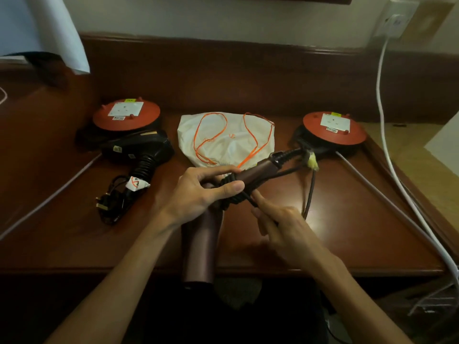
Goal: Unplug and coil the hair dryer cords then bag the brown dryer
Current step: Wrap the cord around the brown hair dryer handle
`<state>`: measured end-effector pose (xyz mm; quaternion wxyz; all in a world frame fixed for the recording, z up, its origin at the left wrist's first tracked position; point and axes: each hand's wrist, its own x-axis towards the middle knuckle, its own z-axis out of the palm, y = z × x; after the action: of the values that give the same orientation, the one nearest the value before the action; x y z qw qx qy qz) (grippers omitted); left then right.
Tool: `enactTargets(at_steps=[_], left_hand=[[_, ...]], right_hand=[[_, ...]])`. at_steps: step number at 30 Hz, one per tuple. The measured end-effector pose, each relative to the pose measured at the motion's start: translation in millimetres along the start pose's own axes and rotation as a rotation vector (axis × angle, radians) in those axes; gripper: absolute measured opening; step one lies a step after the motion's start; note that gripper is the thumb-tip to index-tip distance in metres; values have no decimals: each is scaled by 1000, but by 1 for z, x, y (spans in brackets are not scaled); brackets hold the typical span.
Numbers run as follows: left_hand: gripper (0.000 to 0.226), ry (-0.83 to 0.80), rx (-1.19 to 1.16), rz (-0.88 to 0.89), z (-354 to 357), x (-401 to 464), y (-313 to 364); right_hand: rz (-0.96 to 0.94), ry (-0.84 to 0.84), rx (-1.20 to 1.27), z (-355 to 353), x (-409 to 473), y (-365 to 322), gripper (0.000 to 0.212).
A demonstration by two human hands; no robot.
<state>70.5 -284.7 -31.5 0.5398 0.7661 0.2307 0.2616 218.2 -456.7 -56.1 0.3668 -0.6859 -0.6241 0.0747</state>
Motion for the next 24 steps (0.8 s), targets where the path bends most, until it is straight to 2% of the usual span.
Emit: enactTargets(at_steps=[6, 10, 13, 15, 17, 18, 19, 20, 22, 23, 24], left_hand=[[36, 75, -4, 44, 4, -7, 0], [41, 44, 66, 36, -1, -3, -1], [41, 12, 144, 96, -1, -3, 1], [40, -7, 191, 138, -1, -4, 3], [39, -62, 230, 171, -3, -4, 6], [38, -93, 255, 183, -4, -4, 7], [37, -116, 277, 184, -3, -5, 9], [39, -128, 304, 176, -2, -6, 10], [50, -130, 416, 148, 0, -6, 10], [58, -133, 472, 122, 2, -6, 11], [63, -144, 504, 98, 3, -6, 11]], right_hand=[[-77, 83, -169, 17, 2, -6, 52], [-118, 38, -281, 18, 1, -3, 54], [-38, -21, -165, 4, -3, 6, 39], [78, -92, 65, -11, 0, 14, 20], [129, -171, 151, -24, 8, 13, 27], [143, -225, 178, -27, 12, 21, 20], [181, -288, 179, -30, 17, 28, 10], [248, -361, 145, -33, 23, 38, 11], [355, -471, -7, -36, 43, 59, 50], [348, -528, -38, -36, 57, 64, 46], [350, -585, -98, -37, 70, 66, 26]])
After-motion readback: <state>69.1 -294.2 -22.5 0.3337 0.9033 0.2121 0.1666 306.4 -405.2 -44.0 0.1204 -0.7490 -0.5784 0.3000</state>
